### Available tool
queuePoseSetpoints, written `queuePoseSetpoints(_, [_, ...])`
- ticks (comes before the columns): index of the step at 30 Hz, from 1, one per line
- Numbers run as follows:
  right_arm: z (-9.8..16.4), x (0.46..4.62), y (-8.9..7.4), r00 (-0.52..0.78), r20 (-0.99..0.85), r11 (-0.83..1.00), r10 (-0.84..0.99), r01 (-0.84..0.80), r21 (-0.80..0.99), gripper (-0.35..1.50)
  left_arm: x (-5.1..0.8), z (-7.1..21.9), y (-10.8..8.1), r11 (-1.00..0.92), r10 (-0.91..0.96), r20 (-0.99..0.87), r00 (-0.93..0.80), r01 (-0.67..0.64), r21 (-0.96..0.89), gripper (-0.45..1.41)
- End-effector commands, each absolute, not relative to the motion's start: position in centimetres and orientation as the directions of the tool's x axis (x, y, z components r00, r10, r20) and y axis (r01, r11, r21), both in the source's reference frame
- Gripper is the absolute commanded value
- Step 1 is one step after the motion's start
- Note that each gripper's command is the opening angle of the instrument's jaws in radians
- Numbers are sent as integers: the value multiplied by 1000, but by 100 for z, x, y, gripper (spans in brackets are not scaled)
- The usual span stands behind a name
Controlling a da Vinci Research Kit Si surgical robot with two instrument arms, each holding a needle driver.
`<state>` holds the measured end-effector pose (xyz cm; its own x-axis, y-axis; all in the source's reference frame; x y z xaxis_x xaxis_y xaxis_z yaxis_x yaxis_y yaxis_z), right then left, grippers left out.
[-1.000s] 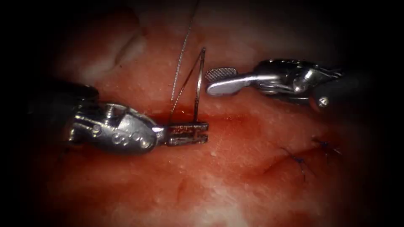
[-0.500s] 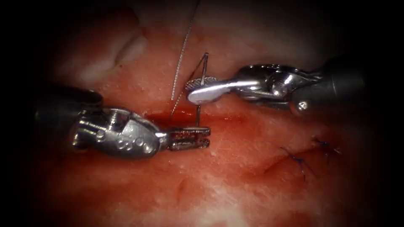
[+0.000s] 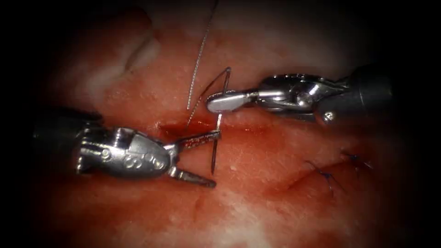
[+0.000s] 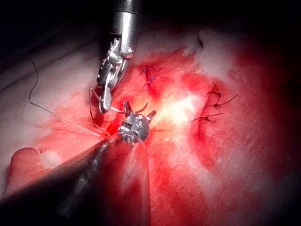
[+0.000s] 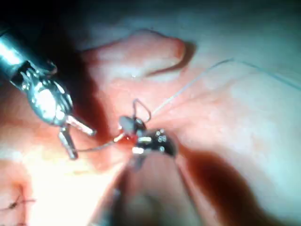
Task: Wound Closure
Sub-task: Pass the needle to the right tool, then throw the needle through the bottom of the incision using the right tool.
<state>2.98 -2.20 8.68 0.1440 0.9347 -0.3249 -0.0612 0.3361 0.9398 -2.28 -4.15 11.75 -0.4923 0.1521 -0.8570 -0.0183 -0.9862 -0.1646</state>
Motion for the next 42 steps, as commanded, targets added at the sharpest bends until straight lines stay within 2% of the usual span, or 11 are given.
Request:
queuePoseSetpoints(1, [877,301,-221,138,-339,351,931,-71,934,-35,-230,1182,-418,-983,163,-855,-492,-8,-183,79])
queuePoseSetpoints(7, [881,294,-214,136,-404,419,905,-105,902,-35,-212,1185,-423,-954,263,-838,-478,0,-299,78])
queuePoseSetpoints(10, [881,293,-213,139,-445,459,885,-103,882,-35,-202,1183,-422,-917,368,-801,-473,-44,-395,76])
queuePoseSetpoints(18, [868,295,-207,153,-593,609,791,-89,788,-35,-180,1203,-408,-774,615,-606,-504,-244,-584,22])
queuePoseSetpoints(25, [861,299,-206,156,-700,714,697,-72,696,-35,-168,1250,-399,-731,655,-496,-571,-311,-607,4])
queuePoseSetpoints(32, [860,303,-208,161,-758,773,632,-64,631,-35,-158,1295,-406,-733,644,-460,-612,-320,-601,2])
queuePoseSetpoints(42, [860,303,-208,167,-800,816,576,-72,573,-35,-172,1310,-391,-732,646,-458,-611,-324,-600,-11])
